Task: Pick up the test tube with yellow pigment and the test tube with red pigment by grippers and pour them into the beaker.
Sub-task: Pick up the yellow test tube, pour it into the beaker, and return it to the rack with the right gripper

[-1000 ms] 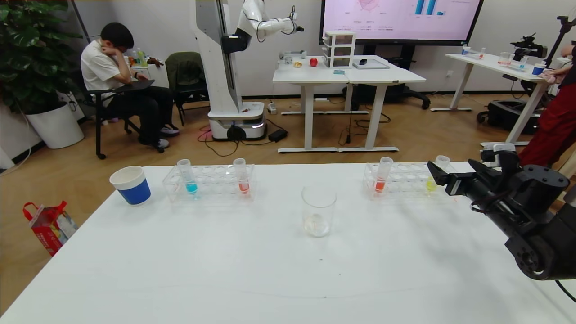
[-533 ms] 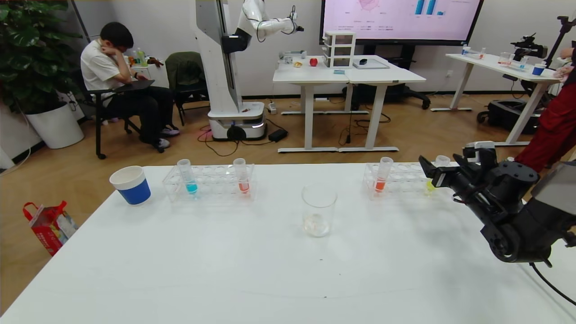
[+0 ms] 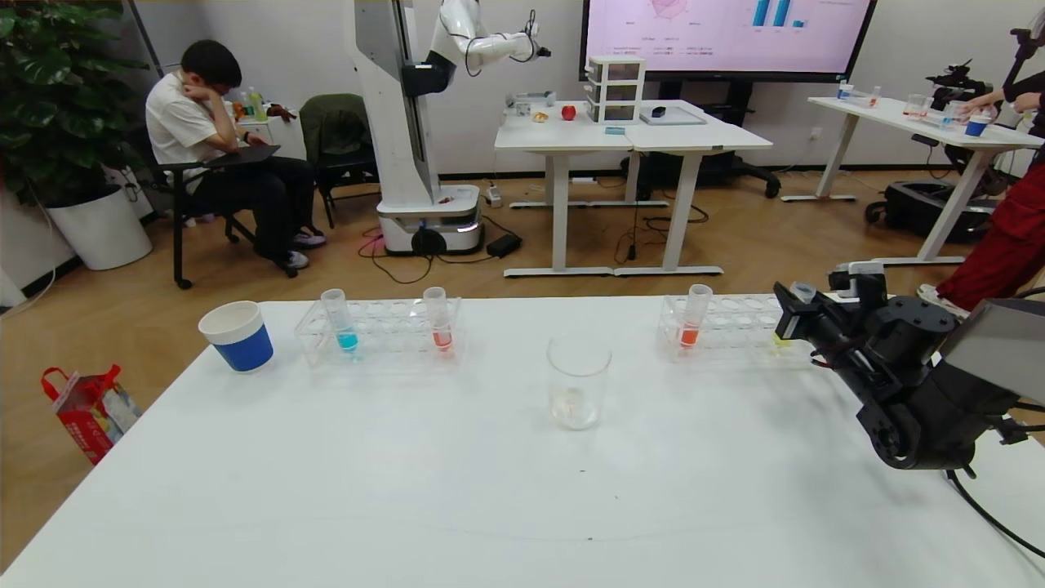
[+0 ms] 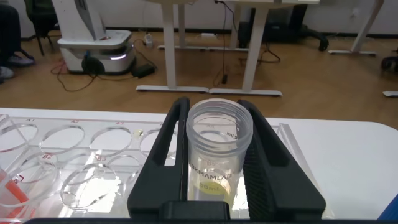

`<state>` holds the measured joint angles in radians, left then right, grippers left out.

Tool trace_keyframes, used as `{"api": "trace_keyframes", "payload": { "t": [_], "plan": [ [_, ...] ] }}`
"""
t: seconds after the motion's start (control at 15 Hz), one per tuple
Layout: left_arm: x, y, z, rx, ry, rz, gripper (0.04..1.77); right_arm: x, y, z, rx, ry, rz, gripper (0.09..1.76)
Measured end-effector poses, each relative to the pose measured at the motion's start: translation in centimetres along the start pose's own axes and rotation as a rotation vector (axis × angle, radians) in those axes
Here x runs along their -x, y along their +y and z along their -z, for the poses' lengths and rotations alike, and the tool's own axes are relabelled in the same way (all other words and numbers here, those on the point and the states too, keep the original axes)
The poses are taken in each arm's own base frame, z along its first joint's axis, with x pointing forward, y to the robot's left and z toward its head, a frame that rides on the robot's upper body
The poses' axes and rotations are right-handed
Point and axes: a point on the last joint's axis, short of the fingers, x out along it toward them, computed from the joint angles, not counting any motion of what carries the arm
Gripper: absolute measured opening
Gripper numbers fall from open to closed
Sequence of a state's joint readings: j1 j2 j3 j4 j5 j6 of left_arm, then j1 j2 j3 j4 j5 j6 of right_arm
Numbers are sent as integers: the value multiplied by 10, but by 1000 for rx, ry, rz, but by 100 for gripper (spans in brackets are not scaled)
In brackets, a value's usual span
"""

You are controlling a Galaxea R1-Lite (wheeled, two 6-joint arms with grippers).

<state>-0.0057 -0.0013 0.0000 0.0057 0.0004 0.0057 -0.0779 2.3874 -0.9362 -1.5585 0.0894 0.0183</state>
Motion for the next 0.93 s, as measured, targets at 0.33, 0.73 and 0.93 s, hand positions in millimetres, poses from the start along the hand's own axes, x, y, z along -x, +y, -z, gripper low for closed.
{"api": "trace_keyframes", "payload": {
  "t": [0.33, 0.73, 0.93],
  "plan": [
    [0, 0, 0, 0, 0, 0, 175, 0, 4, -5, 0, -8, -8, 51],
    [0, 0, 0, 0, 0, 0, 175, 3, 10, -50, 12, -79, -25, 51],
    [0, 0, 0, 0, 0, 1, 175, 7, 13, -77, 15, -98, -33, 51]
  ]
}}
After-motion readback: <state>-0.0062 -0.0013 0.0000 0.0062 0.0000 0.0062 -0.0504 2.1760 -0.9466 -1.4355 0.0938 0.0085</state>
